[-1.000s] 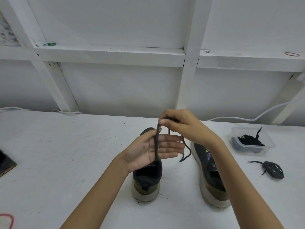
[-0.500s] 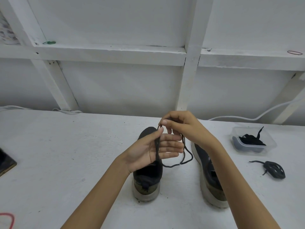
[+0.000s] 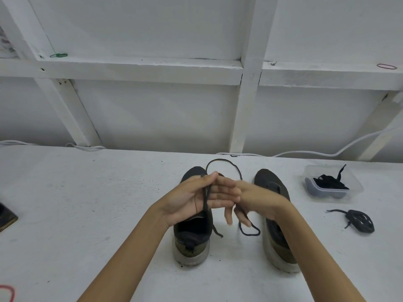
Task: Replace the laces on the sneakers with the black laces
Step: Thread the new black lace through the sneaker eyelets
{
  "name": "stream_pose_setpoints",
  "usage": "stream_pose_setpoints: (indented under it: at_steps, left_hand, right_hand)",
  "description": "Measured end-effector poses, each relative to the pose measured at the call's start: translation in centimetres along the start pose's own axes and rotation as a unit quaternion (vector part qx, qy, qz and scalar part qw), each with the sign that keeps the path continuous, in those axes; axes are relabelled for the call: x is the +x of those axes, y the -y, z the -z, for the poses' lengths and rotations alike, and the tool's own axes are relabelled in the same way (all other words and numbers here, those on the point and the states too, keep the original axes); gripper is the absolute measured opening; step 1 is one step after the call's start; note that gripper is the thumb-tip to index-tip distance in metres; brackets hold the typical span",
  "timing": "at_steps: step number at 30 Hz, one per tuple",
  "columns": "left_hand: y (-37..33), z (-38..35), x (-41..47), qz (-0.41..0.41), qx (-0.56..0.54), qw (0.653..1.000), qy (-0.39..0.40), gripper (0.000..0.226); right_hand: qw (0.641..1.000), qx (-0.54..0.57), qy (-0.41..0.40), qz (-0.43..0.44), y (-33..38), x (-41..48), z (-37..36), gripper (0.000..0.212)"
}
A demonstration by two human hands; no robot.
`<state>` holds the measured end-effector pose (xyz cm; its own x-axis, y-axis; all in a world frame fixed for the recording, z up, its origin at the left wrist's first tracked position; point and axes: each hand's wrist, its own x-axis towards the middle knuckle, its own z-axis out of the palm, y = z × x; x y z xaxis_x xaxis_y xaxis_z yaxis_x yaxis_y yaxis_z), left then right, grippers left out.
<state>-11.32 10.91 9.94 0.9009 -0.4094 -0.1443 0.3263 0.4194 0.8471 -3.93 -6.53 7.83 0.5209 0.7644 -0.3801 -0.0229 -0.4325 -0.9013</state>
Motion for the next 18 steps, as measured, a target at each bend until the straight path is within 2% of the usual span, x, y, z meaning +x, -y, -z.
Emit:
stream_pose_setpoints:
  at_steps: [2,4,5,7,9,11,14,18]
  left_hand:
    - [-0.1,-0.2,0.0,0.008,-0.001,1.000,0.005,0.041]
    - [-0.2,-0.2,0.0,0.016,0.005,1.000,0.008,0.041]
    - [-0.1,-0.2,0.0,0.019,0.003,1.000,0.011,0.041]
    - [0.0,-0.3,-0.1,0.023,0.002,1.000,0.019,0.041]
    - [0.2,-0.3,-0.1,0.024,0.012,0.999,0.028,0.041]
    - [0.4,-0.3,0.0,0.031,0.025,0.999,0.027,0.040]
    - [0.8,-0.2,0.2,0.044,0.041,0.998,0.026,0.038]
    - [1.4,0.0,0.3,0.063,0.056,0.996,0.027,0.039]
  right_hand:
    - [0.992,-0.053,0.101,-0.047,-0.7,0.0,-0.9,0.036]
    - [0.987,-0.071,0.142,-0.039,-1.0,0.2,-1.6,0.023]
    - [0.989,-0.067,0.129,-0.031,-1.0,0.3,-1.7,0.021]
    - [0.998,-0.050,0.046,-0.003,-1.0,0.7,-1.6,0.015]
    - [0.998,-0.025,-0.055,0.018,-1.0,1.1,-1.2,0.025]
    - [0.992,0.000,-0.119,0.043,-0.8,1.4,-0.7,0.028]
    - [0.985,0.039,-0.146,0.082,0.1,1.4,-0.2,0.016]
    - [0.968,0.070,-0.186,0.151,0.9,1.3,-0.5,0.027]
